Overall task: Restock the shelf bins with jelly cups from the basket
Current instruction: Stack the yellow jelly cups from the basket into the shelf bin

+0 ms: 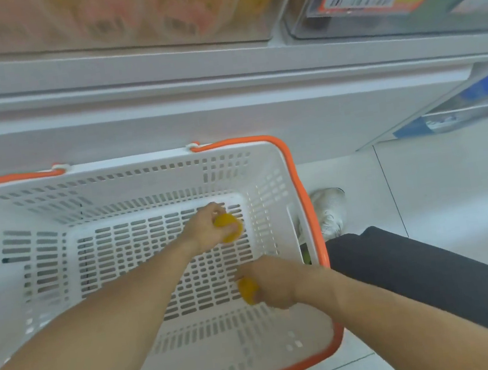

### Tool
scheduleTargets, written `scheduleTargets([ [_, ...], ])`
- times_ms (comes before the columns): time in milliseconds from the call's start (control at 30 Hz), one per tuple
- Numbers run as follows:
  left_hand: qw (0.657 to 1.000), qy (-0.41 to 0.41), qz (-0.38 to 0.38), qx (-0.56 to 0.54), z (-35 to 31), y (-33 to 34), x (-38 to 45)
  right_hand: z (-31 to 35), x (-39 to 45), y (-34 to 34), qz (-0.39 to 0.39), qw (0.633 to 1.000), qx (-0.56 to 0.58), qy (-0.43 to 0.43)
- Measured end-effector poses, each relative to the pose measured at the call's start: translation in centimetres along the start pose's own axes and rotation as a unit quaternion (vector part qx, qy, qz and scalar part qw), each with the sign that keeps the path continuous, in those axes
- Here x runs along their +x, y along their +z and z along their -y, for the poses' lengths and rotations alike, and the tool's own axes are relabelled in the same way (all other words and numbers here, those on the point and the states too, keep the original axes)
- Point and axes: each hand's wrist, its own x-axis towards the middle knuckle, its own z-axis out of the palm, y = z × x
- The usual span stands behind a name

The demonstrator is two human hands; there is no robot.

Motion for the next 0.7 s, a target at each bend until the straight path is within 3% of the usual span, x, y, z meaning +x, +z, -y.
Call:
scheduleTargets([
  [67, 0.976, -0.099, 0.123, -0.152, -0.1, -2.7, -2.1, -0.4, -1.5, -3.0, -0.005, 1.0, -0.012, -0.013],
  [200, 0.884, -0.115, 0.24, -0.385, -0.8, -8.1, -6.3, 0.7, -7.1, -10.5, -0.095, 0.995, -0.011, -0.033],
  [300, 0.874, -0.102, 0.268, -0.393, -4.6, -10.7, -9.8, 3.9, -12.1, -14.5, -0.17, 0.981, 0.053, -0.082],
  [400, 0.899, -0.062, 0.329, -0.28, -9.7, -13.5, -14.1, 7.0, -15.8, -16.1, -0.247, 0.949, 0.111, -0.163],
  [500, 0.928, -0.023, 0.316, -0.198, -13.9, -16.5, -19.5, 10.0, -17.5, -16.7, -0.35, 0.904, 0.059, -0.238],
  [600, 0.926, 0.045, 0.241, -0.286, -16.5, -18.7, -24.6, 12.9, -17.7, -17.2, -0.452, 0.829, -0.094, -0.315],
  [700, 0.913, 0.132, 0.165, -0.349, -17.4, -19.8, -27.7, 15.1, -17.3, -17.6, -0.48, 0.785, -0.107, -0.376],
])
